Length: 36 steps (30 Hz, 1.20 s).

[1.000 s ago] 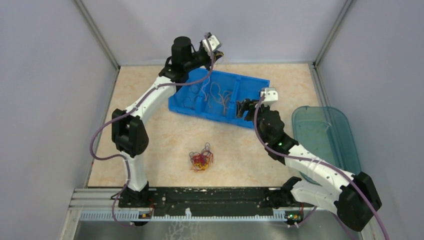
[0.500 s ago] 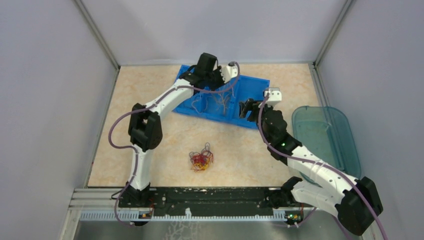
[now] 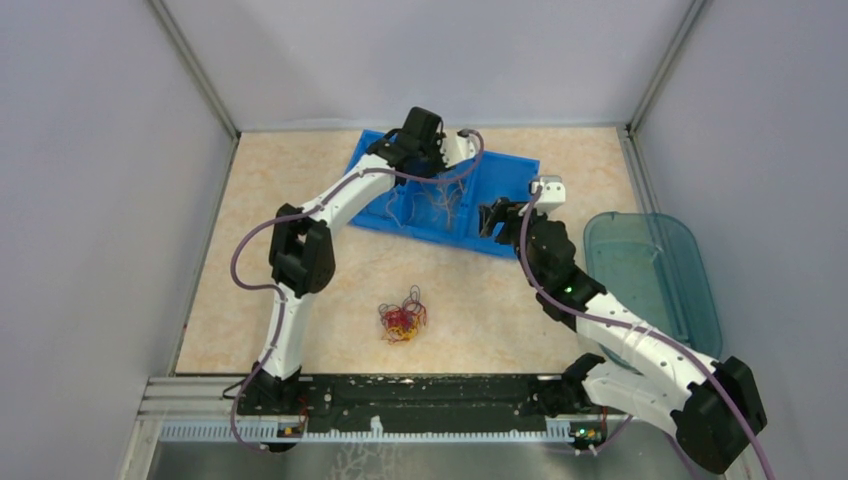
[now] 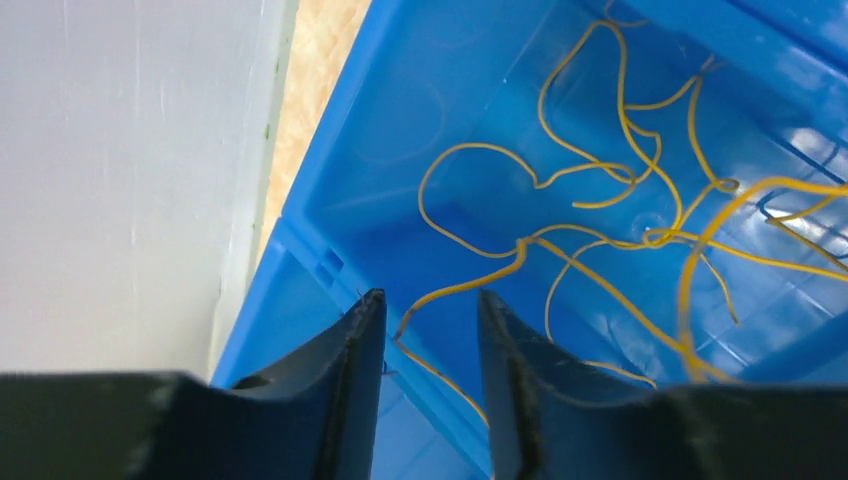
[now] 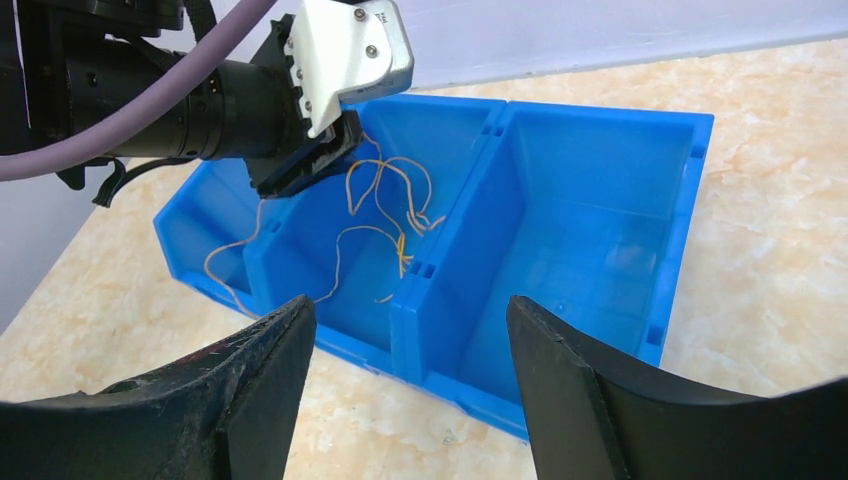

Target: Untangle the cables

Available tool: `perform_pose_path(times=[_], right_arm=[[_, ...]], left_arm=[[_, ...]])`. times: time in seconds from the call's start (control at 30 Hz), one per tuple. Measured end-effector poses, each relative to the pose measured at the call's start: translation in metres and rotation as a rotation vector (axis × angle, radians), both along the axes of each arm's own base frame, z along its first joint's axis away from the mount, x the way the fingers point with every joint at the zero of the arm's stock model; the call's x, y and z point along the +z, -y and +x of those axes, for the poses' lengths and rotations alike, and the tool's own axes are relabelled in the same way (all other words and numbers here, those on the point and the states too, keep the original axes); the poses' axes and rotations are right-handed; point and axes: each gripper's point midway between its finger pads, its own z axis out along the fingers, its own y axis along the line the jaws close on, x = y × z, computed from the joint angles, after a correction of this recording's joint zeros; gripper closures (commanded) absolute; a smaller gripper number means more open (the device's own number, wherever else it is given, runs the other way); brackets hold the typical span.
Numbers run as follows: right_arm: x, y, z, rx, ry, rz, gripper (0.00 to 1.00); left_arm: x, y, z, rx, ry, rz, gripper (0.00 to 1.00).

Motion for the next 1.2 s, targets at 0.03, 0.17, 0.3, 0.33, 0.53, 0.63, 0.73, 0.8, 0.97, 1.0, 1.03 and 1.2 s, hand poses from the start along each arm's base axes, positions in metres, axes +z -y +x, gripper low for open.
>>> perform_pose_path(times=[0.03, 0.17, 0.3, 0.33, 0.53, 0.63, 0.73, 0.8, 0.97, 1.0, 1.03, 1.2], right_arm=[[0.000, 0.000, 0.000, -0.001, -0.001, 0.000, 0.29], [0.002, 0.002, -0.001, -0.004, -0.001, 0.011, 0.29], [0.006, 0.003, -0.003, -0.007, 0.007, 0.024, 0.29], [0.006, 0.003, -0.003, -0.007, 0.007, 0.026, 0.29], [0.005, 0.004, -0.002, -0.009, -0.001, 0.041, 0.29], [0.000, 0.002, 0.001, -0.005, -0.019, 0.046, 0.29], [-0.010, -0.003, 0.009, 0.018, -0.054, 0.042, 0.30], [-0.018, -0.011, 0.022, 0.036, -0.085, 0.038, 0.30], [-0.023, -0.040, 0.070, 0.077, -0.115, 0.037, 0.37], [-0.024, -0.047, 0.082, 0.084, -0.117, 0.035, 0.40], [-0.024, -0.056, 0.095, 0.090, -0.117, 0.033, 0.44], [-0.044, -0.086, 0.149, 0.111, -0.136, 0.005, 0.69]], left_arm=[[0.000, -0.001, 0.001, 0.008, 0.004, 0.005, 0.43], [0.002, -0.003, 0.002, 0.019, 0.008, 0.012, 0.32], [0.011, -0.002, 0.003, 0.022, 0.015, -0.001, 0.11], [0.013, -0.001, 0.003, 0.022, 0.014, -0.009, 0.07], [0.035, 0.003, -0.016, -0.027, -0.027, -0.063, 0.00], [0.058, 0.003, -0.031, -0.061, -0.046, -0.107, 0.00], [0.092, 0.000, -0.049, -0.097, -0.054, -0.167, 0.00], [0.121, -0.007, -0.059, -0.107, -0.049, -0.224, 0.00], [0.183, -0.050, -0.073, -0.031, -0.034, -0.382, 0.00], [0.189, -0.057, -0.074, -0.016, -0.034, -0.402, 0.00], [0.195, -0.066, -0.075, 0.003, -0.031, -0.421, 0.00], [0.194, -0.114, -0.097, 0.120, -0.081, -0.478, 0.00]])
